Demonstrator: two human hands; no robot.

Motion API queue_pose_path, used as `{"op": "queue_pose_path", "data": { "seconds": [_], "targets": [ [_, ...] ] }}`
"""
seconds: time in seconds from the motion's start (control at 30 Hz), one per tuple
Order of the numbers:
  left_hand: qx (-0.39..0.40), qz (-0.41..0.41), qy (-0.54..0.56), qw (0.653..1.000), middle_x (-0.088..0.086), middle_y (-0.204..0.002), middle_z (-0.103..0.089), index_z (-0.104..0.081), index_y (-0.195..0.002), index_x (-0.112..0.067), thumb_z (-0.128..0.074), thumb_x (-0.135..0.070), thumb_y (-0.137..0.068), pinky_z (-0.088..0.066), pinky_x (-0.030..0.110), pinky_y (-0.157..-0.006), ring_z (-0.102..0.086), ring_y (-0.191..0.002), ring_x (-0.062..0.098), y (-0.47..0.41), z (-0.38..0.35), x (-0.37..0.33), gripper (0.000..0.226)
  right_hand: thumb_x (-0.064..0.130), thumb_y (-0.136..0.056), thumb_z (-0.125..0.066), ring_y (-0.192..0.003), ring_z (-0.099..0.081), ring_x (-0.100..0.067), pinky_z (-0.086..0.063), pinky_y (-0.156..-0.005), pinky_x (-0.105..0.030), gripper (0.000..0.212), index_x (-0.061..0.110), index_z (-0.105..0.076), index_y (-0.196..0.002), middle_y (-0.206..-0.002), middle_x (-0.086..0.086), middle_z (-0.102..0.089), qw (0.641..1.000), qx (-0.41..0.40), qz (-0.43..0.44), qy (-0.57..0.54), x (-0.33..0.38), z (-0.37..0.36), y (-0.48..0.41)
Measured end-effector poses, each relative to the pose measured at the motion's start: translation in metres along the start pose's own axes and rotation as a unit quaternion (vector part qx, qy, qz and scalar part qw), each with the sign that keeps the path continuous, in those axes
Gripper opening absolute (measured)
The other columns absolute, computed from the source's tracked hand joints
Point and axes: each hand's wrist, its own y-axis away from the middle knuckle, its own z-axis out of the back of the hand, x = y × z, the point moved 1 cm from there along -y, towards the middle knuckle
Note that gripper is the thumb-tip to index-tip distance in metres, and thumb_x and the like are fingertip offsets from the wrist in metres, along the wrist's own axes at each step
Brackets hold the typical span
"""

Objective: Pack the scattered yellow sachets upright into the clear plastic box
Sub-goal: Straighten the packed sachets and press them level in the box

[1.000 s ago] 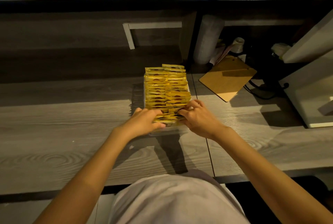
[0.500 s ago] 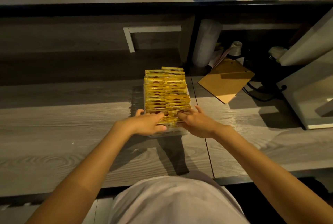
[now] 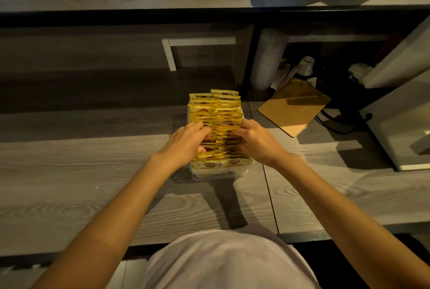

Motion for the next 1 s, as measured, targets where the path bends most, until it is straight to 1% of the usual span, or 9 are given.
{"op": "queue_pose_path", "data": {
  "seconds": [0.17, 0.3, 0.4, 0.53, 0.6, 0.7, 0.77, 0.87, 1.0],
  "targets": [
    [-0.049, 0.011, 0.036, 0.998, 0.001, -0.119, -0.046, -0.048, -0.112, -0.013, -0.065, -0.016, -0.084, -0.046, 0.029, -0.082, -0.053, -0.103, 0.017, 0.001, -0.006, -0.002, 0.033, 0.017, -0.092, -0.053, -0.121, -0.042, -0.018, -0.039, -0.089, -0.021, 0.035, 0.015, -0.056, -0.126, -0.133, -0.002, -0.049, 1.000, -0.017, 0.010, 0.017, 0.000, -0.003, 0.000],
    [-0.050, 0.023, -0.009, 0.998, 0.000, -0.116, -0.051, -0.055, -0.109, -0.015, -0.064, -0.023, -0.084, -0.039, 0.029, -0.093, -0.046, -0.111, 0.016, -0.002, -0.008, 0.001, 0.027, 0.020, -0.091, -0.054, -0.115, -0.043, -0.018, -0.033, -0.083, -0.018, 0.033, 0.015, -0.058, -0.124, -0.128, -0.003, -0.051, 0.999, -0.023, 0.010, 0.026, -0.002, -0.005, 0.000],
    [-0.045, 0.025, -0.042, 0.998, 0.000, -0.119, -0.048, -0.057, -0.117, -0.017, -0.063, -0.027, -0.085, -0.034, 0.030, -0.097, -0.040, -0.114, 0.016, -0.002, -0.008, 0.001, 0.034, 0.020, -0.092, -0.053, -0.118, -0.045, -0.018, -0.035, -0.090, -0.023, 0.034, 0.016, -0.057, -0.126, -0.130, -0.002, -0.056, 1.000, -0.004, 0.007, 0.021, -0.002, -0.005, -0.001],
    [0.007, 0.041, -0.049, 0.998, 0.001, -0.116, -0.042, -0.055, -0.126, -0.017, -0.061, -0.030, -0.086, -0.034, 0.033, -0.097, -0.037, -0.113, 0.019, -0.004, -0.010, 0.001, 0.043, 0.022, -0.094, -0.050, -0.125, -0.048, -0.022, -0.033, -0.103, -0.033, 0.038, 0.020, -0.051, -0.132, -0.132, -0.004, -0.057, 0.998, 0.056, -0.008, 0.033, -0.005, -0.010, -0.004],
    [0.019, 0.058, -0.023, 0.998, -0.001, -0.109, -0.038, -0.057, -0.123, -0.016, -0.060, -0.027, -0.087, -0.036, 0.034, -0.098, -0.036, -0.109, 0.020, -0.006, -0.008, -0.001, 0.038, 0.023, -0.094, -0.050, -0.123, -0.051, -0.024, -0.035, -0.105, -0.034, 0.038, 0.020, -0.049, -0.132, -0.131, -0.006, -0.058, 0.997, 0.070, -0.016, 0.018, -0.006, -0.011, -0.005],
    [0.034, 0.078, 0.019, 0.996, -0.001, -0.105, -0.033, -0.058, -0.119, -0.011, -0.058, -0.023, -0.089, -0.035, 0.036, -0.101, -0.036, -0.109, 0.021, -0.010, -0.003, -0.004, 0.032, 0.025, -0.095, -0.049, -0.125, -0.048, -0.026, -0.033, -0.107, -0.035, 0.039, 0.018, -0.049, -0.133, -0.133, -0.007, -0.055, 0.996, 0.087, -0.028, -0.003, -0.005, -0.010, -0.007],
    [0.050, 0.085, 0.030, 0.995, 0.001, -0.107, -0.035, -0.058, -0.120, -0.011, -0.057, -0.024, -0.089, -0.031, 0.036, -0.102, -0.034, -0.111, 0.023, -0.014, 0.005, -0.004, 0.033, 0.024, -0.094, -0.050, -0.125, -0.049, -0.027, -0.035, -0.106, -0.035, 0.040, 0.016, -0.049, -0.134, -0.133, -0.009, -0.055, 0.995, 0.091, -0.029, -0.022, -0.006, -0.007, -0.011],
    [0.083, 0.079, 0.014, 0.993, 0.003, -0.114, -0.037, -0.056, -0.124, -0.014, -0.058, -0.027, -0.089, -0.028, 0.035, -0.101, -0.032, -0.113, 0.023, -0.017, 0.010, -0.003, 0.038, 0.020, -0.092, -0.055, -0.119, -0.055, -0.025, -0.044, -0.097, -0.033, 0.039, 0.014, -0.053, -0.131, -0.129, -0.009, -0.059, 0.993, 0.101, -0.030, -0.056, -0.008, 0.000, -0.012],
    [0.116, 0.058, -0.018, 0.991, -0.002, -0.106, -0.027, -0.058, -0.123, -0.019, -0.054, -0.034, -0.090, -0.027, 0.036, -0.100, -0.030, -0.114, 0.022, -0.010, 0.001, -0.001, 0.036, 0.018, -0.093, -0.053, -0.119, -0.055, -0.024, -0.044, -0.097, -0.031, 0.039, 0.017, -0.052, -0.132, -0.130, -0.009, -0.057, 0.992, 0.118, -0.017, -0.029, -0.009, -0.007, -0.005]
  ]
}}
